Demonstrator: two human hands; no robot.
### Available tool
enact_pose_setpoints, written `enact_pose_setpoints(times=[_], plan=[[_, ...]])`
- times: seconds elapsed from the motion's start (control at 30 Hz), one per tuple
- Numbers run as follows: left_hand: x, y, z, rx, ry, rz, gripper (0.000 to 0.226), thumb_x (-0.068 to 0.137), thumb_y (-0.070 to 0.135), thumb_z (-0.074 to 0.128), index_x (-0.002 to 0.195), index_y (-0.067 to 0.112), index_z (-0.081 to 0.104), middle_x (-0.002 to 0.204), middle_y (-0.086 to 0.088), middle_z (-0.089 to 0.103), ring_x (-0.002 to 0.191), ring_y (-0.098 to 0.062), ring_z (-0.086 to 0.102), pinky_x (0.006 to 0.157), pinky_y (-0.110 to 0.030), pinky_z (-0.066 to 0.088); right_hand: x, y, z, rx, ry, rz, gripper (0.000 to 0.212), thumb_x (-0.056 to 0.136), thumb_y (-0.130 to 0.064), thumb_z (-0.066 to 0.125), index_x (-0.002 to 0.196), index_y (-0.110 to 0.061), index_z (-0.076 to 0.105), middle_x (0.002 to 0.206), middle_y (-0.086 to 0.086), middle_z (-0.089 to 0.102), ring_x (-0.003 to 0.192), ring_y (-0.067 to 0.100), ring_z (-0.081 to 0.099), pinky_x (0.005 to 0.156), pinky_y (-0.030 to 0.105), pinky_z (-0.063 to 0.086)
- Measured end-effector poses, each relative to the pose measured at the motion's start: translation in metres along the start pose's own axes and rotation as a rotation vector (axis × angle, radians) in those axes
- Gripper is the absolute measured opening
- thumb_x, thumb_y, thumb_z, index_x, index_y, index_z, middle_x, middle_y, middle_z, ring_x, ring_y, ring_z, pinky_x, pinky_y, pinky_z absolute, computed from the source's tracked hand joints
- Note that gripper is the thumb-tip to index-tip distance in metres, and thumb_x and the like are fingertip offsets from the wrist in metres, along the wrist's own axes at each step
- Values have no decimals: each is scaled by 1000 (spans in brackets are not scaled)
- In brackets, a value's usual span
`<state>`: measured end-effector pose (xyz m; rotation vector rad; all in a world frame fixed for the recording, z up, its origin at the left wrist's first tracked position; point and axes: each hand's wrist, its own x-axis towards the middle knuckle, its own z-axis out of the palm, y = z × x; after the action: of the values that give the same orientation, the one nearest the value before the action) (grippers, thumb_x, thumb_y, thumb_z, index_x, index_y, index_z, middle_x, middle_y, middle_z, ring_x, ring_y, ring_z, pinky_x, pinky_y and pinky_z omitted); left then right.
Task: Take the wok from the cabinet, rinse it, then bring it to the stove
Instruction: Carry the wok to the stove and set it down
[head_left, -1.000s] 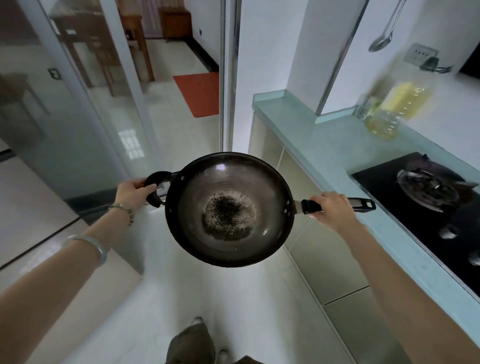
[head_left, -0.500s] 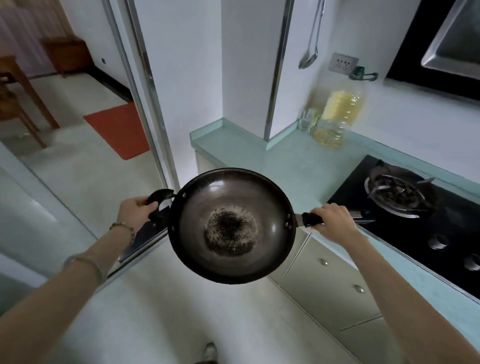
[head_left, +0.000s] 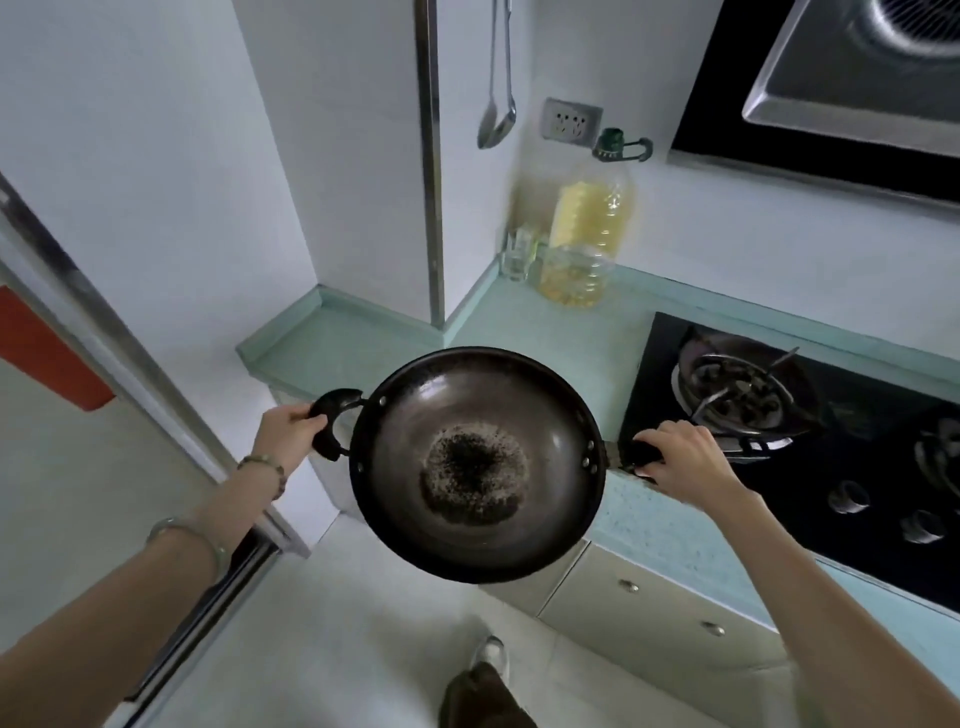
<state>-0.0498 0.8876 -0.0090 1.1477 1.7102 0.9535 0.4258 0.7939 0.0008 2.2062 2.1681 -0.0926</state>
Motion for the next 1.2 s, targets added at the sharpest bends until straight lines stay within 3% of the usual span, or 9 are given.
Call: enact_pose_setpoints(times=[0.07,0.13,0.2,0.4,0.6,0.73,0.87,1.0,1.2], plan=[[39,4,22,70,-46,-7,20,85,0,56,74,12,68,73,-11,68,90,-37,64,92,-50,49,20,17,1,26,1,28,38,81,-35,66,117,-26,61,102,2,60,103,24,53,90,36,35],[66,19,51,154,-86,3,15,88,6,54,92,5,68,92,-18,68,100,-39,63,95,-49,47,38,33,1,59,-9,66,37,80,-33,67,116,-25,62,100,3,60,104,25,53,92,37,34],[85,38,80,237,-90,42,20,92,9,50,103,4,66,97,-19,67,95,-34,62,89,-39,47,53,49,3,74,4,105,38,79,-33,69,115,-25,63,100,3,61,104,25,54,92,36,34],[134,74,146,439,-140,152,17,92,7,47,90,6,64,85,-17,63,80,-28,56,66,-30,38,72,77,17,101,-1,228,44,78,-33,71,119,-24,61,105,2,61,109,25,52,93,35,32],[176,93,195,516,-231,280,29,91,8,49,113,9,67,106,-15,70,102,-34,62,83,-35,47,73,89,36,145,-33,366,49,79,-34,70,125,-22,58,113,3,60,115,24,50,98,35,31],[202,104,222,525,-328,339,27,90,4,48,111,7,66,102,-15,70,100,-34,62,80,-34,45,72,87,45,169,-38,465,50,76,-33,72,123,-21,59,117,3,61,115,25,51,99,36,33],[221,114,242,568,-350,389,30,90,3,49,116,4,65,112,-16,68,109,-36,60,89,-37,44,72,80,50,190,-31,543,49,76,-31,74,122,-20,61,123,3,60,121,24,49,100,36,31],[237,118,255,606,-416,410,31,91,2,46,115,3,64,113,-19,67,108,-36,59,86,-35,43,74,74,56,222,-56,605,50,78,-32,72,125,-21,58,119,3,59,123,24,44,99,35,31],[256,127,272,658,-400,391,32,91,5,43,118,4,61,120,-20,63,114,-39,56,96,-41,44,81,67,56,235,-53,645,52,77,-34,72,126,-22,57,112,3,61,117,23,48,97,34,31]])
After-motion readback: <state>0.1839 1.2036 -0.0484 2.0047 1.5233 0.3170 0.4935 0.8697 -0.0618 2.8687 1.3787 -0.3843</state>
